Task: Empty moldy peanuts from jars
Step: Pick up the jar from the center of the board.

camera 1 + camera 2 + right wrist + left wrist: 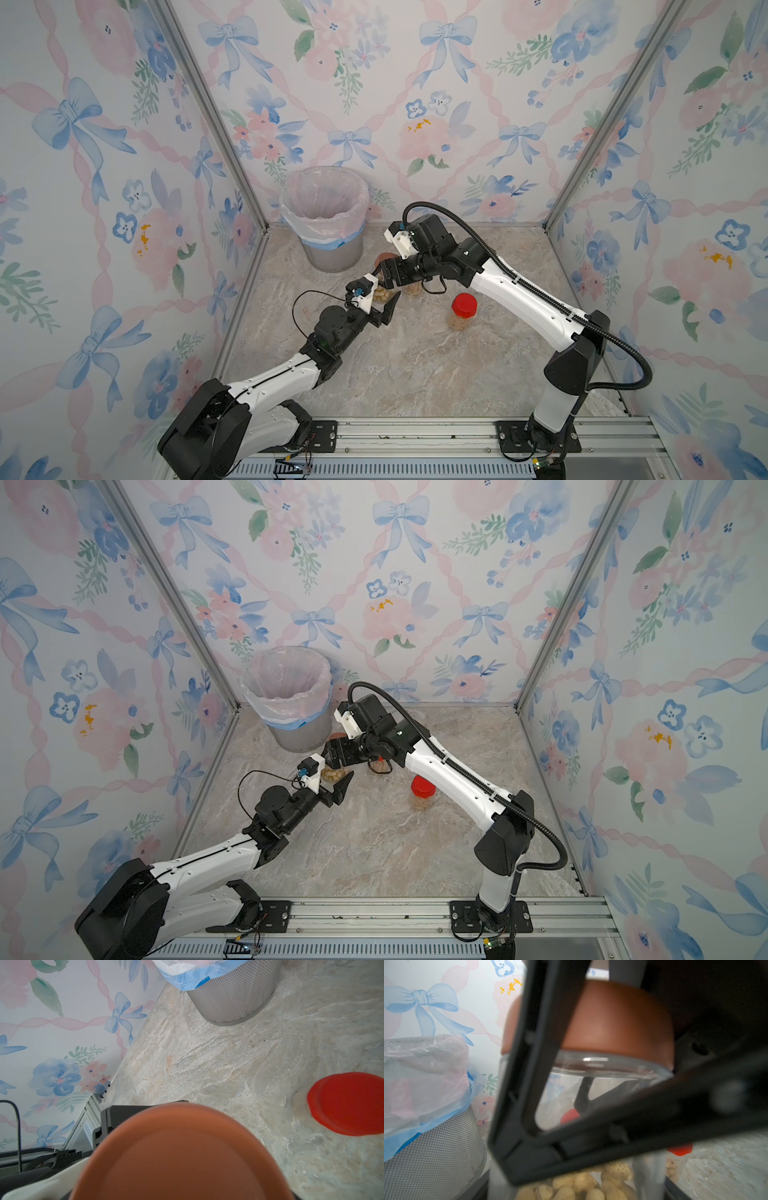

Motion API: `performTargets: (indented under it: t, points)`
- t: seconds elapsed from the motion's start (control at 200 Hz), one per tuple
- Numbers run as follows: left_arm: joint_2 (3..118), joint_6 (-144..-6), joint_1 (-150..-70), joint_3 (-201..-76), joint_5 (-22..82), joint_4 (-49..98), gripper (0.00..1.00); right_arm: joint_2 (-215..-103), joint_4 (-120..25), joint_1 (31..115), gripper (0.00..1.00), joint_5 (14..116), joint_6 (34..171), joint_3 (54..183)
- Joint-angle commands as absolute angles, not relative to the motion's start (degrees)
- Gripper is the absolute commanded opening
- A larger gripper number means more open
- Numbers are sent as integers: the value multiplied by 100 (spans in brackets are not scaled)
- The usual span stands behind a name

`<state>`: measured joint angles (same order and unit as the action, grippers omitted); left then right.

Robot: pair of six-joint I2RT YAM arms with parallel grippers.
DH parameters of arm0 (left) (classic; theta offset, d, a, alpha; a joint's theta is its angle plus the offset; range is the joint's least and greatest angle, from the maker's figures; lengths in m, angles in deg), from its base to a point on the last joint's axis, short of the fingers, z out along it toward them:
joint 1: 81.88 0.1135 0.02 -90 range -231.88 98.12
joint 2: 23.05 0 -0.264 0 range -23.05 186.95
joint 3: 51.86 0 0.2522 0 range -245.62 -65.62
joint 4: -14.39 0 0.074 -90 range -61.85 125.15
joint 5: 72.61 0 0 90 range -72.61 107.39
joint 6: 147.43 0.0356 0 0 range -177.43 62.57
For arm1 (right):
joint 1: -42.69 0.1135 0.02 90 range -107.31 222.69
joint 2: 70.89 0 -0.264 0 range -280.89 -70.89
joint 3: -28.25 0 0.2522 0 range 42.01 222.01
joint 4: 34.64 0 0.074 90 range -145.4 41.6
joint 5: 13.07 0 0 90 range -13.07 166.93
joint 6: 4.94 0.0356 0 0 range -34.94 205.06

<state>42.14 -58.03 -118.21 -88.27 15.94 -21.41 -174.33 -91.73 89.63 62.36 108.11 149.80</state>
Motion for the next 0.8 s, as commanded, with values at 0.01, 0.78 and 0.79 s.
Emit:
performTargets:
  t: [0.01,0.78,0.79]
  points:
    - [4145,-5755,-11857,-8976,1617,-2420,75,-17596,-9419,9227,54,5717,10792,15244]
    - [4014,-5712,-11942,-8909,1411,-2186,40,-17330,-9096,9257,86,5932,11162,15321]
    - [4008,-5713,-11943,-8908,1407,-2182,40,-17329,-9090,9258,87,5935,11174,15322]
